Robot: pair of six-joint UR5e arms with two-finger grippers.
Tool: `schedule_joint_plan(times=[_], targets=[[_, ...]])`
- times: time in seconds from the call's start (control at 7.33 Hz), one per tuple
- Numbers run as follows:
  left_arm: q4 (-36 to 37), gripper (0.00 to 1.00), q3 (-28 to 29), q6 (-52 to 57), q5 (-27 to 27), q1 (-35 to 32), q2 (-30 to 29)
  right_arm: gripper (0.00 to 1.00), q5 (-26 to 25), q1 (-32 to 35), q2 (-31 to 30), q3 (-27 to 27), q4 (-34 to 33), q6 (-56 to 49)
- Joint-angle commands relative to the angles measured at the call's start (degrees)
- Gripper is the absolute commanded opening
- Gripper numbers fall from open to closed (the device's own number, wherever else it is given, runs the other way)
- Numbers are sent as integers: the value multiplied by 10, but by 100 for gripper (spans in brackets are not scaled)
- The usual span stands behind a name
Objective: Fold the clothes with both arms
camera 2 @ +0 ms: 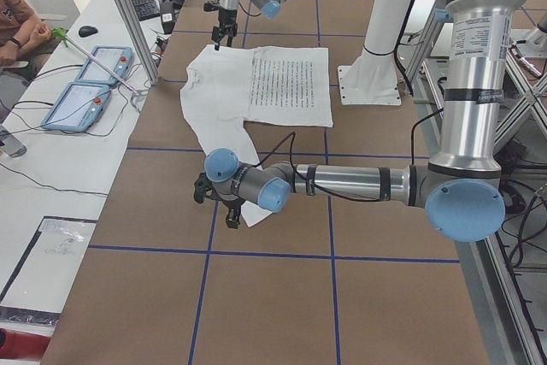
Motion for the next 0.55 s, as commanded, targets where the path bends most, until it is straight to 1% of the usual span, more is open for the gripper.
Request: schedule_joint_plan(times=[0.0,0.14,0.41], targets=[[-26,87,40,-18,0,34,-5,98,56,78,-130,70,1,-140],[-33,87,55,-23,-1,36,-10,99,76,98,-152,70,4,-169],[-33,87,68,-23,0,52,-17,99,80,100,-164,78,8,-174]])
